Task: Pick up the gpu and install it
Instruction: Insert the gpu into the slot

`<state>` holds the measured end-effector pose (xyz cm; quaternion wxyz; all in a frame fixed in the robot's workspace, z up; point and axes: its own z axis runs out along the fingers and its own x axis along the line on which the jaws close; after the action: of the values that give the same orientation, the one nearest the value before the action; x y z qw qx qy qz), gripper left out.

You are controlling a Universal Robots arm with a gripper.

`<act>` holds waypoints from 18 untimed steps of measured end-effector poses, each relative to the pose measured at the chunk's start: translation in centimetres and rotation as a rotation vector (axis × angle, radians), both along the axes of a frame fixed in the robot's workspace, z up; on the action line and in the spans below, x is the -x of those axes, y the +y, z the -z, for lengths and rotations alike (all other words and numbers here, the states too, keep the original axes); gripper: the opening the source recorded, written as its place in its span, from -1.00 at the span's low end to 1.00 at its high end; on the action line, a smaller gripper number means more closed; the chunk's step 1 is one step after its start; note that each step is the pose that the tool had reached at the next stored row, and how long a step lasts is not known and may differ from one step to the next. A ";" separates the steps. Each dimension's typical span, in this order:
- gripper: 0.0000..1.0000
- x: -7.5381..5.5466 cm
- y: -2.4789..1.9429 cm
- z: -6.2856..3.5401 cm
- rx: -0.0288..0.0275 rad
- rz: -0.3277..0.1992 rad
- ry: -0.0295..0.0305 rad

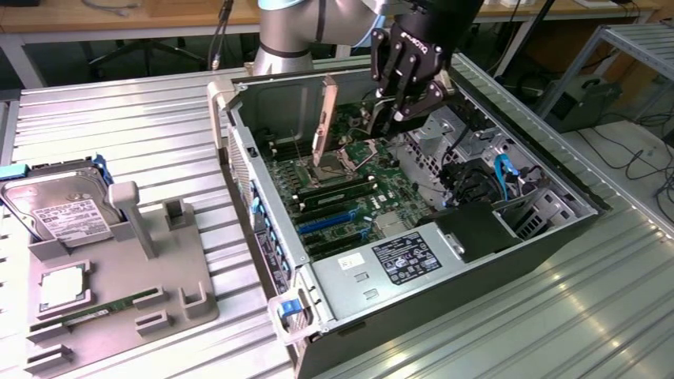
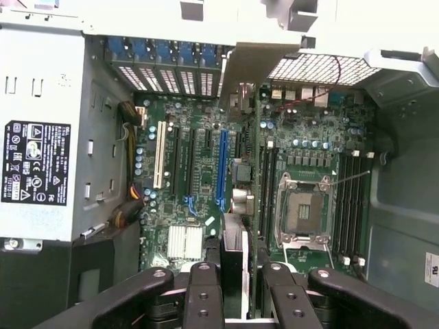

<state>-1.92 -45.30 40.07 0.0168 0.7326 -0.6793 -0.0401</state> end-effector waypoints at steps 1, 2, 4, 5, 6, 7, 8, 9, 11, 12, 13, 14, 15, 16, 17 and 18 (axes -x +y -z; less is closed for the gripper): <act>-0.44 0.0 0.00 0.09 -0.0002 0.000 0.0000; -0.44 0.0 -0.01 0.16 -0.0003 0.000 0.0001; -0.44 0.0 -0.04 0.29 -0.0012 0.000 0.0000; -0.44 0.0 -0.05 0.35 -0.0017 0.000 0.0000; -0.44 0.0 -0.05 0.44 -0.0020 0.000 0.0000; -0.44 0.0 -0.05 0.52 -0.0019 0.000 0.0001; -0.44 0.0 -0.05 0.63 -0.0020 0.000 0.0001; -0.44 0.0 -0.05 0.69 -0.0022 0.000 0.0001; -0.44 0.0 -0.06 0.76 -0.0036 0.000 0.0001; -0.44 0.0 -0.08 0.80 -0.0068 0.000 0.0002; -0.44 0.0 -0.09 0.88 -0.0115 0.000 0.0001; -0.44 0.0 -0.11 0.95 -0.0159 0.000 0.0000; -0.44 0.0 -0.11 1.03 -0.0200 0.000 0.0001; -0.44 0.0 -0.14 1.11 -0.0241 0.000 0.0002; -0.44 0.0 -0.15 1.20 -0.0272 0.000 0.0003; -0.44 0.0 -0.15 1.33 -0.0281 0.000 0.0004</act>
<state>-1.92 -45.45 38.74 0.0067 0.7327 -0.6787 -0.0498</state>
